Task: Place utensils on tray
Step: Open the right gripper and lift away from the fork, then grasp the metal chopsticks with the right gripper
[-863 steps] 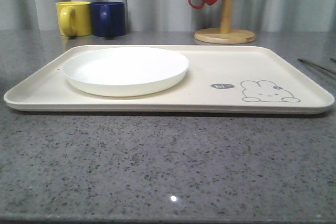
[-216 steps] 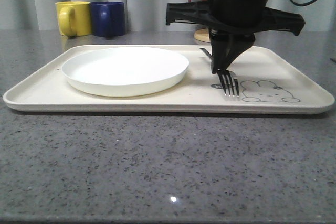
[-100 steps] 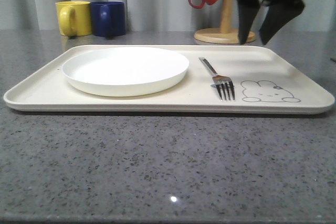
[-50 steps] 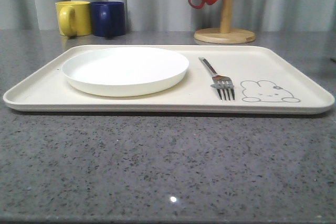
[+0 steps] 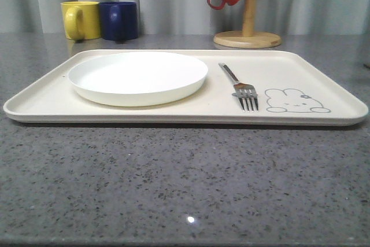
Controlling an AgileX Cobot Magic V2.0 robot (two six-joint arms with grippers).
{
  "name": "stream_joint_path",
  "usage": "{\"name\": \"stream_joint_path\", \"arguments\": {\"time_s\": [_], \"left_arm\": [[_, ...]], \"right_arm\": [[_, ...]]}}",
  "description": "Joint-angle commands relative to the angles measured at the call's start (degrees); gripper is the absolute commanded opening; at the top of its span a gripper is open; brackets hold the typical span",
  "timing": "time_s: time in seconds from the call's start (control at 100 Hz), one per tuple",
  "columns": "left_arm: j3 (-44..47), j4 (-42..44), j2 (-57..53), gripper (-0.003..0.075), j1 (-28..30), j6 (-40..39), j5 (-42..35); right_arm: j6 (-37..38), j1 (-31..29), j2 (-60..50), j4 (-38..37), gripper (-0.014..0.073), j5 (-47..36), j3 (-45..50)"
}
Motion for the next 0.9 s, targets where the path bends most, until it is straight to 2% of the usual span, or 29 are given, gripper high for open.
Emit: {"name": "stream_joint_path", "arguments": {"time_s": [0.0, 0.29, 0.89], "left_arm": [[-1.5, -0.3, 0.5, -0.0017, -0.2, -0.6, -4.7], [-1.5, -0.3, 0.5, -0.0017, -0.2, -0.6, -4.7], [-1.5, -0.3, 0.5, -0.0017, -0.2, -0.6, -4.7]], "right_arm": [[-1.0, -0.4, -0.8, 0.0, 0.0262, -2.3, -1.5], [-1.4, -0.5, 3.0, 0.0, 0.0262, -2.7, -1.5], [-1.6, -0.5, 3.3, -1.5, 0.0262, -3.5, -1.5]]}}
